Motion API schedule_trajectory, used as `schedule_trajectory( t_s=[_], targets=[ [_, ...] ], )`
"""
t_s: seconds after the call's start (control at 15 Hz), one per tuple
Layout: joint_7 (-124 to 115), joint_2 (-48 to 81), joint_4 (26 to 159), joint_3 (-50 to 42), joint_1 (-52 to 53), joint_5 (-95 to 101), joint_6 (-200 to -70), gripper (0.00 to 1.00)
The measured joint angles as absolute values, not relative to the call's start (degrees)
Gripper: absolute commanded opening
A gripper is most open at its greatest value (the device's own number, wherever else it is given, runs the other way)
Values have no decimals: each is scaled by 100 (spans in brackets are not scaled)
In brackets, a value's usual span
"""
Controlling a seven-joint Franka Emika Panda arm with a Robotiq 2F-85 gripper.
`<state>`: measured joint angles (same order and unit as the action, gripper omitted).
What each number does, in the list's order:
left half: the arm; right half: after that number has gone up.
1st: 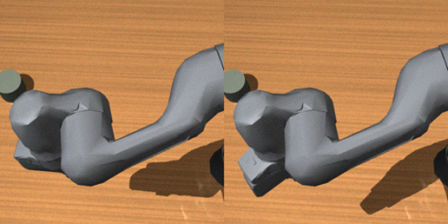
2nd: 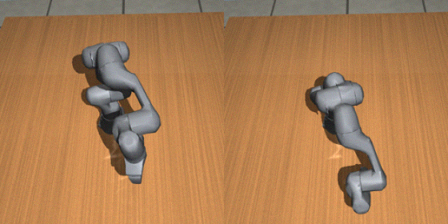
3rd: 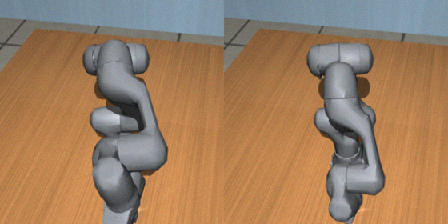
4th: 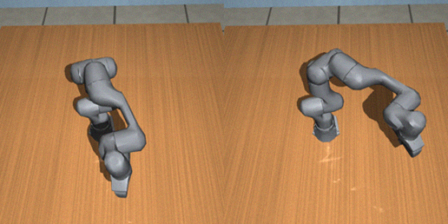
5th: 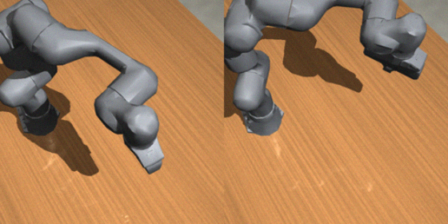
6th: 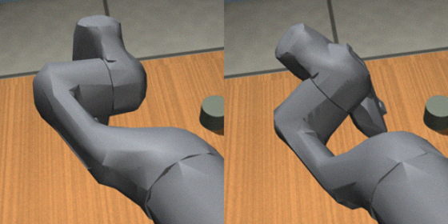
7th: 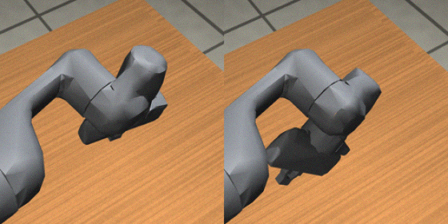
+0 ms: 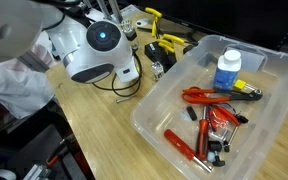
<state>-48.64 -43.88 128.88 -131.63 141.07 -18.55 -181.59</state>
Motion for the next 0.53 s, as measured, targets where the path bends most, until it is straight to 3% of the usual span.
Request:
schedule_trajectory(
  t_s=[0.07, 0.27, 0.47, 0.53],
  targets=[
    [-4792, -4419, 12834, -13163, 14120, -1855, -18159, 41],
    [-4643, -4467, 12766, -13170, 14119, -1863, -18158, 49],
    [-4558, -4509, 12708, -13173, 14112, -1867, -18160, 72],
    [-4551, -4510, 12687, -13172, 14112, -1868, -18158, 53]
  ],
)
